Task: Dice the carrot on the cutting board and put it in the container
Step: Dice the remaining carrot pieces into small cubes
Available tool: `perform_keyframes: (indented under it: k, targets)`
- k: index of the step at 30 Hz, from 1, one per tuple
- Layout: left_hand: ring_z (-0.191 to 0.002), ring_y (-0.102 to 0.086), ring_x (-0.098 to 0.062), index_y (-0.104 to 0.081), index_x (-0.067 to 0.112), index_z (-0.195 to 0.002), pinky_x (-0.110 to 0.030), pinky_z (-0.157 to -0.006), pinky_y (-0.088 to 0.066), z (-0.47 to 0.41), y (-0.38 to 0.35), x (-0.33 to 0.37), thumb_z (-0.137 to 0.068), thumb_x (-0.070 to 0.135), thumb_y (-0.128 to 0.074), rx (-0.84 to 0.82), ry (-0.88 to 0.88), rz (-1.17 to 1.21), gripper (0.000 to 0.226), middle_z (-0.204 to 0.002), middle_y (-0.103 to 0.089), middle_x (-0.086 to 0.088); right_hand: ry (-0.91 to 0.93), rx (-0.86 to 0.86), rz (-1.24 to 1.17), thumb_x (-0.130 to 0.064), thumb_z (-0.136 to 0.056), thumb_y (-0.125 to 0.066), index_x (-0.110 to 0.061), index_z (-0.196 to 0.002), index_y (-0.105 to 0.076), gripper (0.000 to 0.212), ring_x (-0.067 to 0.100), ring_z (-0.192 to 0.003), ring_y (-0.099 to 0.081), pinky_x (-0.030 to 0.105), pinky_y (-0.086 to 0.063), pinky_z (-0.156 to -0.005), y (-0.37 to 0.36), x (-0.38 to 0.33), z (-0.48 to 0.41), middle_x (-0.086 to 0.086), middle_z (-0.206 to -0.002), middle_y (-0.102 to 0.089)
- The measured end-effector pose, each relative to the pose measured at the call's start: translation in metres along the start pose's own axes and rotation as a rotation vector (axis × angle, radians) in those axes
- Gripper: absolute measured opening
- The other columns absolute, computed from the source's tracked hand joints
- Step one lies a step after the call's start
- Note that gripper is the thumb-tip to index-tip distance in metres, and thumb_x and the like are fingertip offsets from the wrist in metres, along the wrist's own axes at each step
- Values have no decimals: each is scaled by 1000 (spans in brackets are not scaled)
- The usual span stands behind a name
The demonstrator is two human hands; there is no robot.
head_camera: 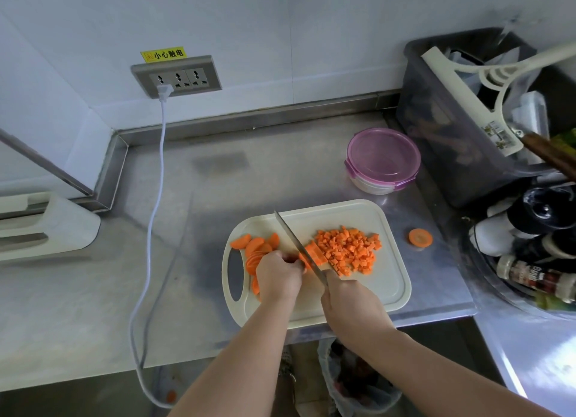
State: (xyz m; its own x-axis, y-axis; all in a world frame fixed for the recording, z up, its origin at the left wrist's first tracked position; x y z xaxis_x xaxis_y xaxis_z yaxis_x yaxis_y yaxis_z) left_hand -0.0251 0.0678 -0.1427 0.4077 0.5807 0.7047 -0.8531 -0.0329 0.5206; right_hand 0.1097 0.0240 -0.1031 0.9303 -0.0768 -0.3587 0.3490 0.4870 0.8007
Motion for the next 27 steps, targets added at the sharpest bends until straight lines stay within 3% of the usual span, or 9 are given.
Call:
perform_keyframes:
  k: [12, 16, 21, 24, 27]
  targets:
    - [-80, -68, -23, -73, 11, -89, -26, -66, -47, -1, 0, -2, -81, 16, -70, -8, 7, 13, 10, -80, -72, -6, -5, -26, 37, -9, -97, -39, -16, -134, -36, 38, 25, -86, -64, 34, -51, -71, -6, 1, -1, 4, -92, -61]
    - [-83, -68, -23, -73, 11, -91, -30, -74, -52, -2, -1, -2, -82, 17, -69, -16, 8, 0, 11, -83, -72, -6, -27, -35, 41, -10, -97, -40, -16, -133, -36, 38, 24, -83, -65, 33, -52, -68, -6, 2, -3, 2, -87, -59]
    - [-82, -67, -21, -71, 11, -89, -25, -70, -48, -2, -1, 0, -84, 17, -68, -15, 6, -8, 8, -84, -72, -5, 4, -65, 135, -5, -96, -44, -10, -136, -31, 42, 19, -74, -54, 29, -48, -64, -9, -1, -4, 3, -91, -58]
    - [-83, -67, -21, -69, 12, -86, -25, -69, -46, -1, 1, 2, -86, 17, -67, -8, 8, -20, 5, -85, -71, -5, -17, -62, 108, -7, -96, -41, -12, -133, -34, 37, 22, -76, -55, 31, -46, -65, -9, 2, -8, 6, -97, -62]
    - [-82, -62, -16, -70, 10, -92, -22, -69, -42, 1, 5, 5, -88, 14, -64, 5, -10, -40, 8, -90, -70, -5, -18, -69, 122, -12, -99, -39, -13, -133, -34, 35, 20, -78, -58, 29, -47, -66, -13, 3, -9, 4, -91, -57]
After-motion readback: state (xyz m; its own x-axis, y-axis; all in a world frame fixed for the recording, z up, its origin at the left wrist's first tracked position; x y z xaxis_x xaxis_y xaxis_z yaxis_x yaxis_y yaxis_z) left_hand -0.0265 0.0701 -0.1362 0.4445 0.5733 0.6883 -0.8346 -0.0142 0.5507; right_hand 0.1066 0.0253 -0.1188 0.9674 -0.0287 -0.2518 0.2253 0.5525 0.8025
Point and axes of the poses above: each hand's wrist, its own z-axis away from the middle knuckle, its own y-axis out of the back of the hand, x = y × z, the point moved 10 cm from there along -z, towards the middle knuckle
